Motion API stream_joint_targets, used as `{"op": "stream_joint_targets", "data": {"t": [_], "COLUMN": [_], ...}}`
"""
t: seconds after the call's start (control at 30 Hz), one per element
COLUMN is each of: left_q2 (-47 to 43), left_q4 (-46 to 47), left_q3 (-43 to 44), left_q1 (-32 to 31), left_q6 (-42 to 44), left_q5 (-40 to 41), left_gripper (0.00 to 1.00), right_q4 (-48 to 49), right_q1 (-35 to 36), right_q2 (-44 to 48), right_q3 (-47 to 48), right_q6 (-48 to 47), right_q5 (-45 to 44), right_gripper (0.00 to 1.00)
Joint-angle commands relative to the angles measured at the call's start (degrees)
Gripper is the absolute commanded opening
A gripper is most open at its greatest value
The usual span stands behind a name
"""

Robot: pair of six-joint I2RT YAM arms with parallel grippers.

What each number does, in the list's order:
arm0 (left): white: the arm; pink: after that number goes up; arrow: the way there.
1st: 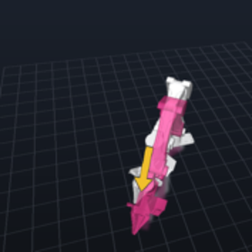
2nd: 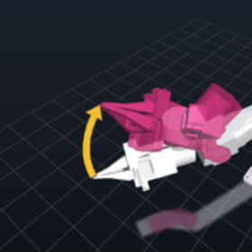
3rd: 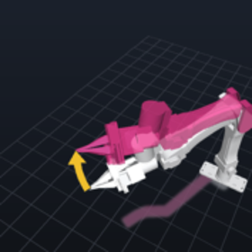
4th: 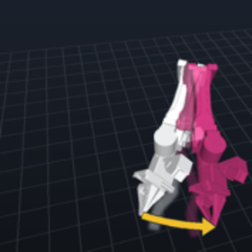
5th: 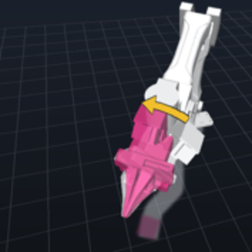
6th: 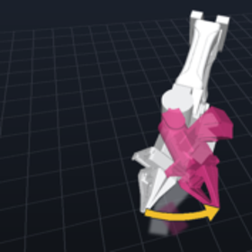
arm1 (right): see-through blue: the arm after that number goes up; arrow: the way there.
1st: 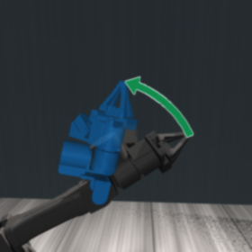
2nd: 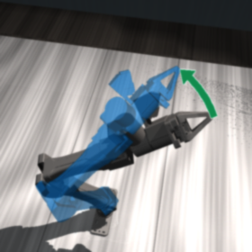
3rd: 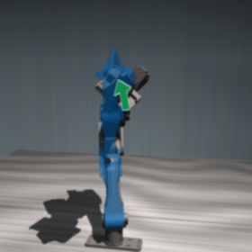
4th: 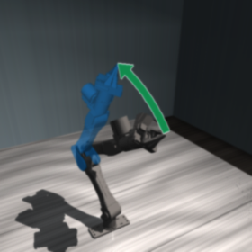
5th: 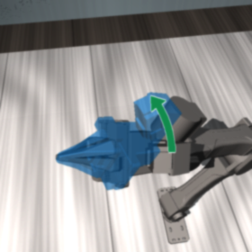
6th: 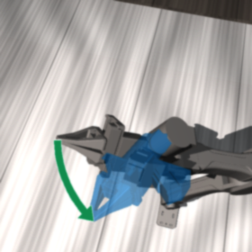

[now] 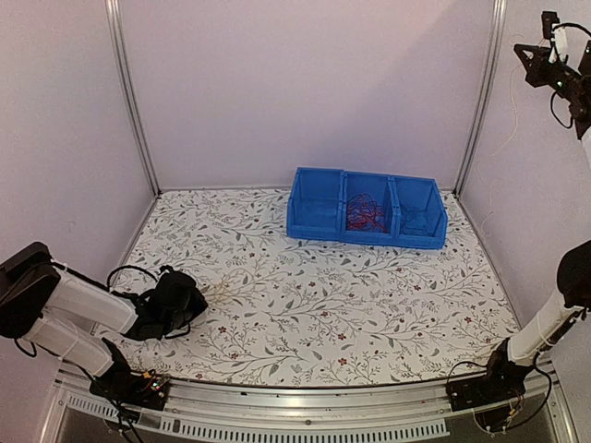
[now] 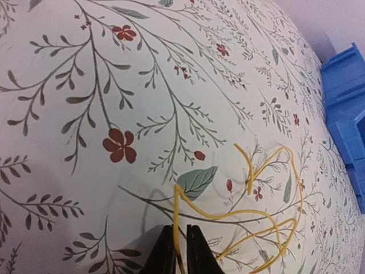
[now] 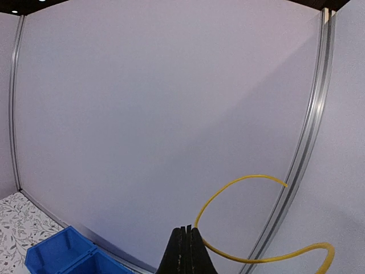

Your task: Untangle the cables

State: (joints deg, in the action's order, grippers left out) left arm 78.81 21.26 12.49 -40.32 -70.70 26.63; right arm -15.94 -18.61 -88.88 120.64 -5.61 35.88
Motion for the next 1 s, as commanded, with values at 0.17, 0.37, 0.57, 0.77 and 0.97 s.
{"op": "stream_joint_targets", "data": {"t": [0.17,0.37,0.57,0.77,0.97], "left_q2": [0.6,-0.5,-2.8,-6.3,-10.0], "left_q4": [-12.6,-18.8,-24.5,-26.6,-26.4], "left_q3": [9.2,14.4,18.0,18.6,17.0], "left_q1": [-4.1,-8.7,-11.8,-12.5,-13.0], "left_q6": [14.7,16.8,18.6,19.0,19.1], "left_q5": [1.3,8.2,13.7,16.1,17.7], "left_gripper": [0.36,0.47,0.48,0.49,0.50], "right_q4": [-3.8,-7.8,-9.4,-8.7,-8.1], "right_q1": [8.9,17.2,23.8,27.2,32.0], "right_q2": [2.4,0.0,-3.8,-8.2,-12.6], "right_q3": [-5.2,-0.2,7.4,16.8,22.0], "right_q6": [-2.1,-4.2,-4.3,-3.9,-6.9], "right_q5": [8.1,7.9,7.8,7.1,3.8], "right_gripper": [0.00,0.00,0.00,0.00,0.00]}}
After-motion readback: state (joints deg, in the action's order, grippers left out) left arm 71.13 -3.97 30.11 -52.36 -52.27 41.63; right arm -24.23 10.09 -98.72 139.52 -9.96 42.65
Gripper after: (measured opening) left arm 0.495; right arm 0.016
